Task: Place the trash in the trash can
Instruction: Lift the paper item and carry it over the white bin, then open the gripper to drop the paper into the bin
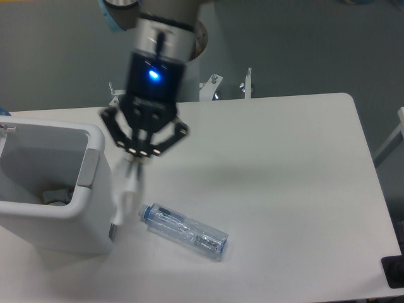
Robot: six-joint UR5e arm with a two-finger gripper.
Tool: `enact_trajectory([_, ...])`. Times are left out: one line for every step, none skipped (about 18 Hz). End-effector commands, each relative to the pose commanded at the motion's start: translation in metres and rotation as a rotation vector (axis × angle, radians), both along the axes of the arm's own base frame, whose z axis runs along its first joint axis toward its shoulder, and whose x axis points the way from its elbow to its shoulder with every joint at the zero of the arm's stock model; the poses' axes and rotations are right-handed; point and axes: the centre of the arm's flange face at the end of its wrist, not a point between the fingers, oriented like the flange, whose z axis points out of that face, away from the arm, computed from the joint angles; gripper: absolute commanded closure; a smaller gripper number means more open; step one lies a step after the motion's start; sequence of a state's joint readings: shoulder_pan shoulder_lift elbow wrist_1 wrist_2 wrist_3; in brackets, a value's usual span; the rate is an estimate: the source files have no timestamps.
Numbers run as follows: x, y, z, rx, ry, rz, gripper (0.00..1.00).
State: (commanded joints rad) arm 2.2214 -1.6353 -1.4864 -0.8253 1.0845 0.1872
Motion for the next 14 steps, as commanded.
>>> enact_trajectory([0.010, 0.003, -0.001, -0.003, 0.001, -0.016, 0.96])
enact_trajectory([0.017, 0.008, -0.004, -0.007, 0.001, -0.037, 0.81])
enact_trajectory([0.028, 0.012, -0.007, -0.011, 0.002, -0.057, 0.72])
enact_trajectory([0.034, 0.015, -0.009, -0.014, 0.000, -0.070, 0.62])
enact_trajectory([0.039, 0.016, -0.012, -0.018, -0.001, -0.079, 0.47])
enact_trajectory([0.046, 0.018, -0.014, -0.020, -0.001, -0.094, 0.43])
enact_trajectory([0.050, 0.020, -0.015, -0.018, 0.003, -0.102, 0.25])
enact_trajectory([0.052, 0.020, -0.014, -0.015, 0.004, -0.106, 0.18])
enact_trajectory([0.052, 0.020, -0.015, -0.016, 0.005, -0.106, 0.11])
enact_trajectory([0.052, 0.020, -0.015, -0.018, 0.003, -0.105, 0.00])
enact_trajectory([0.052, 0.019, -0.017, -0.020, 0.001, -0.105, 0.00])
enact_trajectory([0.052, 0.019, -0.019, -0.025, 0.000, -0.104, 0.00])
enact_trajectory([0.052, 0.019, -0.023, -0.031, -0.002, -0.102, 0.00])
enact_trajectory([0.050, 0.021, -0.027, -0.040, 0.000, -0.096, 0.00])
